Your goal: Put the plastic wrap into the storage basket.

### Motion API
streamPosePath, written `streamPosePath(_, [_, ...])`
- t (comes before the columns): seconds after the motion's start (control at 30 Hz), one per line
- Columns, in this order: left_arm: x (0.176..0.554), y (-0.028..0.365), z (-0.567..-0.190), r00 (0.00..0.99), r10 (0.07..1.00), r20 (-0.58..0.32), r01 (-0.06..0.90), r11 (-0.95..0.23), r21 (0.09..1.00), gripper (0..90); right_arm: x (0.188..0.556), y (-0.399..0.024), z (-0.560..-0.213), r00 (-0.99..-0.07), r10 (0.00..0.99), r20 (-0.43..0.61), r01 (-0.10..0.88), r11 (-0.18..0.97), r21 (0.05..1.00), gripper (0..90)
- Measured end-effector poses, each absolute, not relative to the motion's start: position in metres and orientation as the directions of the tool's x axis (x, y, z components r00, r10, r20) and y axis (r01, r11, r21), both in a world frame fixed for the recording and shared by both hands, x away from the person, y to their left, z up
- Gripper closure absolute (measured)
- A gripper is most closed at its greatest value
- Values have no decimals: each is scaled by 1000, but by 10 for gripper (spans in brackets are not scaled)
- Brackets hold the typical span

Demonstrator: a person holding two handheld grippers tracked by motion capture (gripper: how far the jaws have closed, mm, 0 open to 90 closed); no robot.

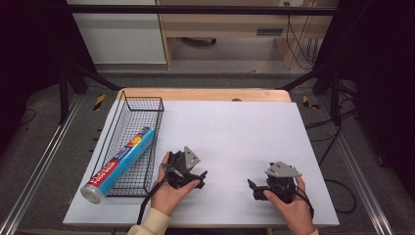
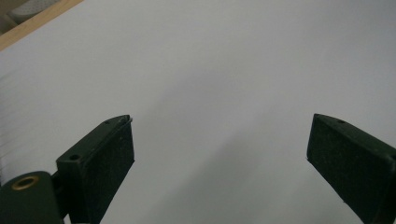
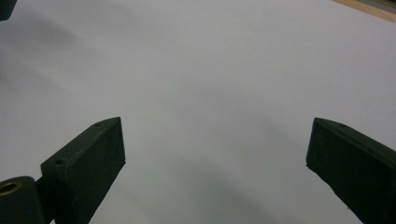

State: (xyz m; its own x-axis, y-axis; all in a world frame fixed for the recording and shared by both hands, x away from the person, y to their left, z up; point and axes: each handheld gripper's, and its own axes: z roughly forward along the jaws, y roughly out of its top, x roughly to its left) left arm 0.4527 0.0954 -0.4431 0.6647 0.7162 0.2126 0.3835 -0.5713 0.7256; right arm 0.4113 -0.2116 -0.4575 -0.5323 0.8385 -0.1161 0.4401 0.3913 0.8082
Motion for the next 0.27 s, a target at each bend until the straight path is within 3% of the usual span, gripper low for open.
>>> streamPosePath(0.27, [452,103,-447,654,725,214,374,-557,742,76,412,-211,-457,-529,841,-111,441,385,811,51])
